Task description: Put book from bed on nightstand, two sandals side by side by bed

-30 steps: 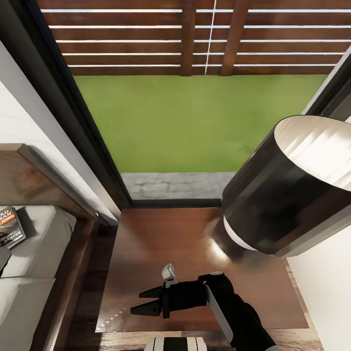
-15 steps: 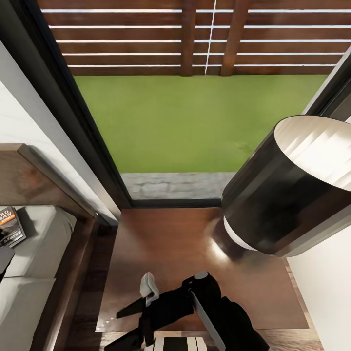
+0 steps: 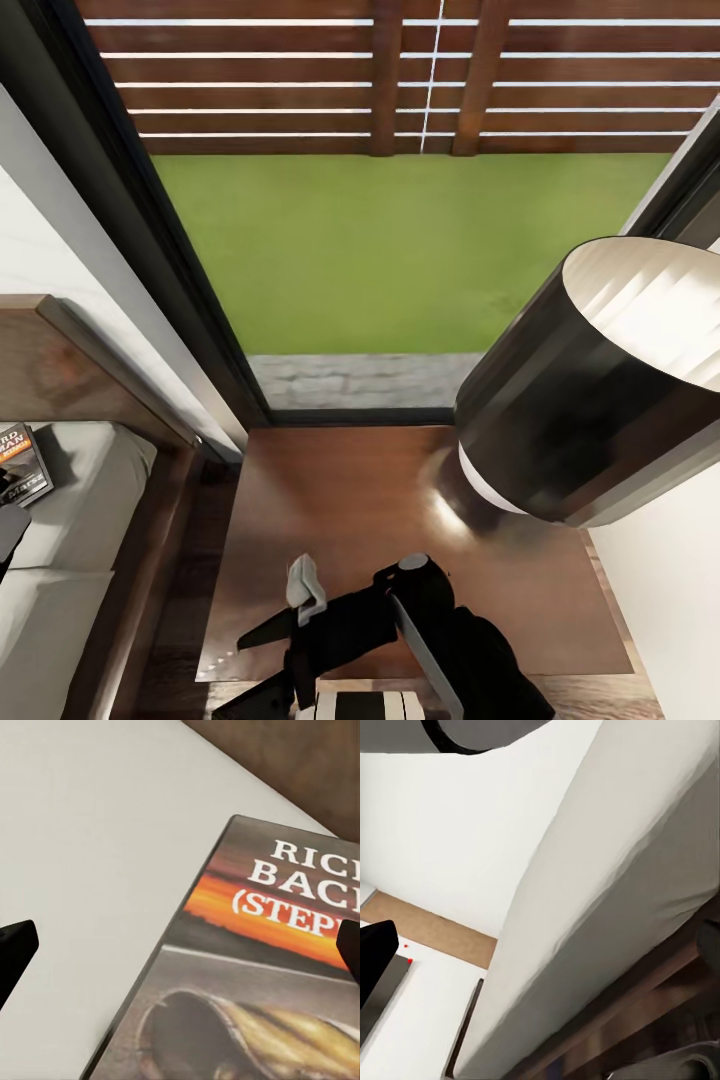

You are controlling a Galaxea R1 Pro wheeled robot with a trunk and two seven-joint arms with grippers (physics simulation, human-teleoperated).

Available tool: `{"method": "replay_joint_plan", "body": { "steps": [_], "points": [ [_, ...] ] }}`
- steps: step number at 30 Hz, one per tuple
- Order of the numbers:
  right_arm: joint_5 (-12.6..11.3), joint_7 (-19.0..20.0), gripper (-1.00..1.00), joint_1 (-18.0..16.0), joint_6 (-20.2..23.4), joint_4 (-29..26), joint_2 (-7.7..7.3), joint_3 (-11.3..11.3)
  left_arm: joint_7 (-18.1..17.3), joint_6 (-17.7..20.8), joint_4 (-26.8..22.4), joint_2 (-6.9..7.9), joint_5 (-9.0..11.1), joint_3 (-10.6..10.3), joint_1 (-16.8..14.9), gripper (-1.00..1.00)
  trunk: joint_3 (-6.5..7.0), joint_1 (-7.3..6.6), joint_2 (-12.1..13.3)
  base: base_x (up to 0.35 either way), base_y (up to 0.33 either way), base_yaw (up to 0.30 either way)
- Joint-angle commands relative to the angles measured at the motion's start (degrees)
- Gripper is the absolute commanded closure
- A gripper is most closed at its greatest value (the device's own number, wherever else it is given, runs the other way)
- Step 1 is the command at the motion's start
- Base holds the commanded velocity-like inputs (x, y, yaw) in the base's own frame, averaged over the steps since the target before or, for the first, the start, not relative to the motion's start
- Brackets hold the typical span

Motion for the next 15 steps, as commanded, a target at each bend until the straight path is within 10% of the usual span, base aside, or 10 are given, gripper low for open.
{"method": "replay_joint_plan", "body": {
  "steps": [1, 15],
  "points": [
    [-0.3, 0.0, -1.0, 0.0, 0.6, -2.9, -0.02, 0.0, 0.0, -0.3, 0.7, 0.0, 1.4, -0.2, 0.0, -1.0, -0.04, 0.0, 0.0, 0.0, 0.0, 0.0],
    [-0.7, -0.2, -1.0, 0.0, 0.1, -4.9, -0.03, -0.9, 0.0, -0.3, 0.5, -0.09, 1.4, -0.3, 0.0, -1.0, -0.04, 0.0, 0.0, 0.0, 0.0, 0.0]
  ]
}}
